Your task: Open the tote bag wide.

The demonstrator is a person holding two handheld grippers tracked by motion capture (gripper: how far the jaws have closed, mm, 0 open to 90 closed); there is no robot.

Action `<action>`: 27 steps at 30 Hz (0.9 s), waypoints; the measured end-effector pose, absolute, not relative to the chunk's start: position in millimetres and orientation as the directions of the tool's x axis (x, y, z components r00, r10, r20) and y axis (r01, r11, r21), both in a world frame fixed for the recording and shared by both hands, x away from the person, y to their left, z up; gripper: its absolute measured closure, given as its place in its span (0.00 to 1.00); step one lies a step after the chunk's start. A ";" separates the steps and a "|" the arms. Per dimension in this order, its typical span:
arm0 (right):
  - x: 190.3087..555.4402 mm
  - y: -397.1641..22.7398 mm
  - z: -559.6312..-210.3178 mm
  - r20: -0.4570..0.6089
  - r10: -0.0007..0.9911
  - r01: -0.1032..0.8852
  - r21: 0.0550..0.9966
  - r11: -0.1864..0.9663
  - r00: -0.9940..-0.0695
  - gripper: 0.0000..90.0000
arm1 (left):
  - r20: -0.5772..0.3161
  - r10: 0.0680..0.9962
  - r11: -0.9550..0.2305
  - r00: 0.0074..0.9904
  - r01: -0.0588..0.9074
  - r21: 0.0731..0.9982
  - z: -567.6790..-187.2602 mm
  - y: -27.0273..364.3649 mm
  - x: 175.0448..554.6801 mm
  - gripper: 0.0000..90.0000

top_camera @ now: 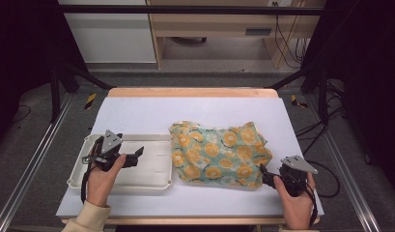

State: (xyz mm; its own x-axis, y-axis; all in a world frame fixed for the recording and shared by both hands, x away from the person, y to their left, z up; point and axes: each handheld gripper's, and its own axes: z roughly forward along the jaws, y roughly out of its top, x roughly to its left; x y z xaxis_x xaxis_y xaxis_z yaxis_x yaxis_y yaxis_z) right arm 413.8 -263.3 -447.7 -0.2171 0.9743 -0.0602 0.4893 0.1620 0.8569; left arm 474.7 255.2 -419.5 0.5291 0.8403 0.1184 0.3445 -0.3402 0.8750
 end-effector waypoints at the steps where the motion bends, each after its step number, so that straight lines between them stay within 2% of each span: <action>1: 414.4 -262.4 -448.0 -0.058 0.974 0.494 0.854 0.163 -0.220 0.10 | 0.115 0.838 -0.340 0.533 0.347 0.874 -419.8 254.5 474.4 0.10; 6: 413.5 -262.3 -447.7 -0.057 0.972 0.494 0.854 0.165 -0.226 0.12 | 0.060 0.826 -0.317 0.561 0.373 0.872 -421.0 250.5 475.0 0.09; 7: 413.5 -262.3 -447.7 -0.057 0.972 0.494 0.854 0.165 -0.226 0.12 | 0.060 0.826 -0.317 0.561 0.373 0.872 -421.0 250.5 475.0 0.10; 8: 412.2 -261.5 -446.8 -0.046 0.969 0.498 0.852 0.165 -0.243 0.18 | 0.064 0.826 -0.330 0.560 0.387 0.861 -421.4 249.2 475.3 0.10; 11: 410.5 -258.3 -444.8 -0.039 0.965 0.494 0.853 0.167 -0.260 0.19 | 0.077 0.832 -0.339 0.550 0.394 0.854 -422.0 248.5 475.5 0.10; 16: 409.9 -240.6 -430.6 -0.077 0.954 0.438 0.875 0.204 -0.290 0.26 | 0.073 0.838 -0.337 0.541 0.407 0.849 -424.2 246.6 474.6 0.10; 20: 413.4 -234.3 -422.6 -0.094 0.952 0.429 0.876 0.218 -0.292 0.27 | 0.067 0.836 -0.347 0.544 0.431 0.833 -421.7 244.9 472.7 0.10; 27: 434.8 -220.8 -398.1 -0.108 0.947 0.416 0.879 0.233 -0.302 0.27 | 0.066 0.827 -0.346 0.558 0.415 0.842 -419.3 240.0 470.5 0.12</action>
State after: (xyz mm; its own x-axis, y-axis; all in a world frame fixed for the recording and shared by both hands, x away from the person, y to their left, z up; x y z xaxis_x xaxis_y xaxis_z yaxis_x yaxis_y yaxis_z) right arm 434.8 -220.8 -398.1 -0.3018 0.9472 -0.1081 0.4162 0.2329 0.8789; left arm 470.5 240.0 -419.3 0.5576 0.8275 0.0657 0.4145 -0.3462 0.8416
